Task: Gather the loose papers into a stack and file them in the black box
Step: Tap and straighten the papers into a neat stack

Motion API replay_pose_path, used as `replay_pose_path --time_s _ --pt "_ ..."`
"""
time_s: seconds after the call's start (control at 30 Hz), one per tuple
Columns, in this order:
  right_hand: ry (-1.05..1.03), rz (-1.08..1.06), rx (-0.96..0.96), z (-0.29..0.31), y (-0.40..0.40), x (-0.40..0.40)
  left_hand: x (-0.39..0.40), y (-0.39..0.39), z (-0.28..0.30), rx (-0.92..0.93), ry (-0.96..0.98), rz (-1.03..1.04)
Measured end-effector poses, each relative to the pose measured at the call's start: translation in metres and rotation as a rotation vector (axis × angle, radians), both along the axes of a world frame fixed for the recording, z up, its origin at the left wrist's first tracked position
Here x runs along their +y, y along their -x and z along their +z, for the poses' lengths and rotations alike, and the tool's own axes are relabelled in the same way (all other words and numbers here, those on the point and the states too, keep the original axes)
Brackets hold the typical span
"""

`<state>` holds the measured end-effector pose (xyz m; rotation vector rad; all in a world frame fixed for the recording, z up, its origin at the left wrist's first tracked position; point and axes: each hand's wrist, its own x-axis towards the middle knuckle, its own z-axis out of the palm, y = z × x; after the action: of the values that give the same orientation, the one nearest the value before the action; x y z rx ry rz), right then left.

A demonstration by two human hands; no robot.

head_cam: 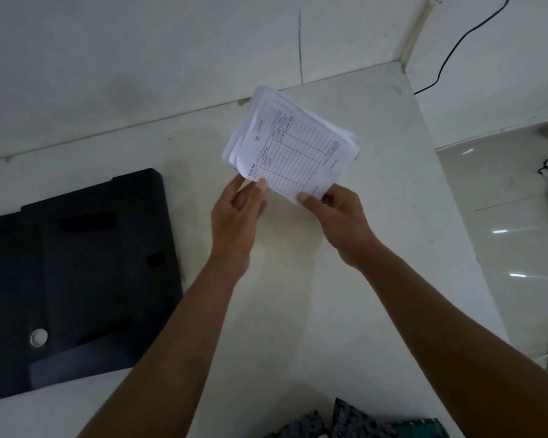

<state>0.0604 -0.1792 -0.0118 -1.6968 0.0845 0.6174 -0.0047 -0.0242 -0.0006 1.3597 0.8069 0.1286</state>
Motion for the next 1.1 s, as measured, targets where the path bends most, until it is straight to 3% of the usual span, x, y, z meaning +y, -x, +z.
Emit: replay_pose_path --time_s 0.1,0.2,0.3,0.43,0.5,0.57,0.7,0.8,0.9,1.1 --pt "-0.063 0.017 0.067 0.0 0.007 -0.002 -0.011 -0.004 0.01 -0.09 0.02 0.055" --pt "-0.015 -0.014 -0.01 0.002 0.002 -0.008 -0.007 -0.008 0.018 -0.121 0.008 0.066" --pt "0.055 -0.074 -0.132 0.004 -0.017 -0.019 0.007 -0.01 0.021 -0.142 -0.196 -0.023" --pt "0.229 0.269 -0.396 0.005 -0.045 -0.022 0.026 -0.02 0.023 -0.139 -0.573 -0.286" --pt "0.216 0.329 -0.376 0.003 -0.052 -0.014 0.028 -0.025 0.024 -0.146 -0.638 -0.324" --pt "0.238 0.311 -0.362 -0.004 -0.049 -0.006 0.026 -0.027 0.021 -0.154 -0.67 -0.275" --pt "0.311 0.127 -0.661 -0.031 -0.025 0.0 0.012 -0.014 -0.003 -0.066 -0.663 -0.231" --pt "0.251 0.09 -0.674 -0.041 -0.005 0.004 -0.001 0.0 -0.023 -0.033 -0.729 -0.211" --pt "0.451 0.09 -0.798 -0.05 0.002 0.006 -0.015 0.0 -0.026 -0.025 -0.759 -0.103" --pt "0.397 0.034 -0.746 -0.041 0.002 0.012 -0.037 -0.012 -0.021 -0.088 -0.748 0.034"
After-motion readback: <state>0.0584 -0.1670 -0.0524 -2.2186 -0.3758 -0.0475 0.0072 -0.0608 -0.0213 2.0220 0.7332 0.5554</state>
